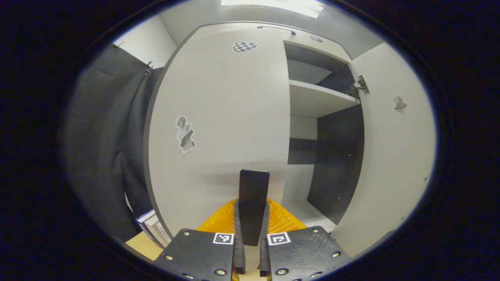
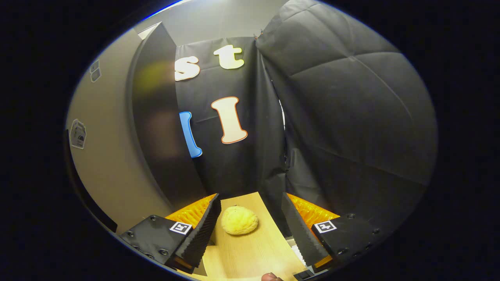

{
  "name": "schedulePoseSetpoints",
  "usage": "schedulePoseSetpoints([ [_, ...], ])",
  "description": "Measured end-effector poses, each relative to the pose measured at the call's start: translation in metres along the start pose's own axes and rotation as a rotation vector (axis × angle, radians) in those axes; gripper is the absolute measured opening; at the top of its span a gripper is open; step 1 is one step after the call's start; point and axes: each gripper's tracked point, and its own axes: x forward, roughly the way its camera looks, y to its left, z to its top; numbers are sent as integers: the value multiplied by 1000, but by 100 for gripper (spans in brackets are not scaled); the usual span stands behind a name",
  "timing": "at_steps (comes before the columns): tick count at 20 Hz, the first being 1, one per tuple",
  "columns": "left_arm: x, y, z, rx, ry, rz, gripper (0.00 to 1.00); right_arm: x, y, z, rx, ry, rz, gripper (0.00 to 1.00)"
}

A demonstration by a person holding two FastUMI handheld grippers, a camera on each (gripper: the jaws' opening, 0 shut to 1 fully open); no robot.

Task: Open the right door of the double-door shoe cabinet with the right hand, and open the left door with the left hand.

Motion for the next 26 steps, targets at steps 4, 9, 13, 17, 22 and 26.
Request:
schedulePoseSetpoints([
  [4, -6, 3, -1, 11, 19, -67, 17, -39, 13, 2, 31, -36, -56, 98],
  [9, -22, 10, -2, -17, 26, -141, 18, -88, 26, -4, 55, -58, -121, 98],
  [13, -39, 15, -4, -21, 20, -183, 18, -125, 30, -18, 59, -59, -173, 98],
  [17, -47, 20, 1, -38, 2, -213, 18, -153, 36, -31, 78, -55, -202, 98],
  [22, -61, 31, 3, -49, -19, -223, 16, -173, 53, -42, 95, -64, -207, 98],
  [26, -70, 44, 4, -58, -28, -211, 15, -185, 67, -57, 77, -45, -197, 98],
])
